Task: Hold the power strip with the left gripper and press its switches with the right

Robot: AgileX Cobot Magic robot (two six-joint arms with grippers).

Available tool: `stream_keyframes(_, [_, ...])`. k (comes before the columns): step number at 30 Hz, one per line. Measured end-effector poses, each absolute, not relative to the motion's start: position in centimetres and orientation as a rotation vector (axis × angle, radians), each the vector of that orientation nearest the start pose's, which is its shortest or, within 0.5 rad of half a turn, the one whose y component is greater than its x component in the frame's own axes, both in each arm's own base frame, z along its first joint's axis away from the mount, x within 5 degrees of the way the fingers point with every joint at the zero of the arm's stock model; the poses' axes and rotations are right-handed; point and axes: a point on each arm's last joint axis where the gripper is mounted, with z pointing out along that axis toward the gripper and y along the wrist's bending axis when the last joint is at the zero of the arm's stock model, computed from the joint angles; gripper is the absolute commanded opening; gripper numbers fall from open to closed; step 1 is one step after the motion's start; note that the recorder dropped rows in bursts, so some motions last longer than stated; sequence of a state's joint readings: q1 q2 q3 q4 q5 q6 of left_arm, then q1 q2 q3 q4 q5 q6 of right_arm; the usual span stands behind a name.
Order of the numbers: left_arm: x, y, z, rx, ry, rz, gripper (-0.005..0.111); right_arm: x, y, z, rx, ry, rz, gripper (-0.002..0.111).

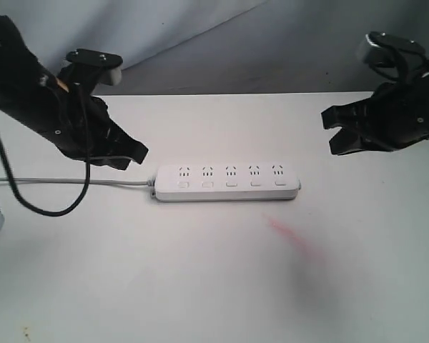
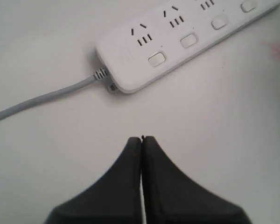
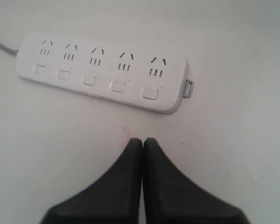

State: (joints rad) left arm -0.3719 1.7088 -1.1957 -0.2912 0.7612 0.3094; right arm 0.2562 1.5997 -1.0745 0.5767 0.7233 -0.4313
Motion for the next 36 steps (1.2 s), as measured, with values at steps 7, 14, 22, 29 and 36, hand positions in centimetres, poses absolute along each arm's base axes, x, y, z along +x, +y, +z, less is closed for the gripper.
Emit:
stream_keyframes(7, [34.8,-15.5,20.6,0.731,2.703,-0.344,0.000,33.8,12.4,21.6,-0.458,2.704,0.603,0.000])
stream_keyframes(14, [36.8,-16.3,18.6,0.759,2.719,-0.338,0.000,35.8,14.6,19.9,-0.558,2.744,0.536,0.000])
stream_keyframes(22, [38.5,-17.0,16.8,0.776,2.730,-0.335,0.000,36.7,17.5,18.7,-0.678,2.785,0.302,0.000])
stream_keyframes(29, [39.7,-17.6,15.4,0.759,2.742,-0.360,0.000,36.9,18.2,17.0,-0.711,2.832,0.265,0.000])
stream_keyframes(36, [39.9,-17.7,14.8,0.753,2.754,-0.369,0.000,36.9,18.3,16.2,-0.706,2.853,0.263,0.000])
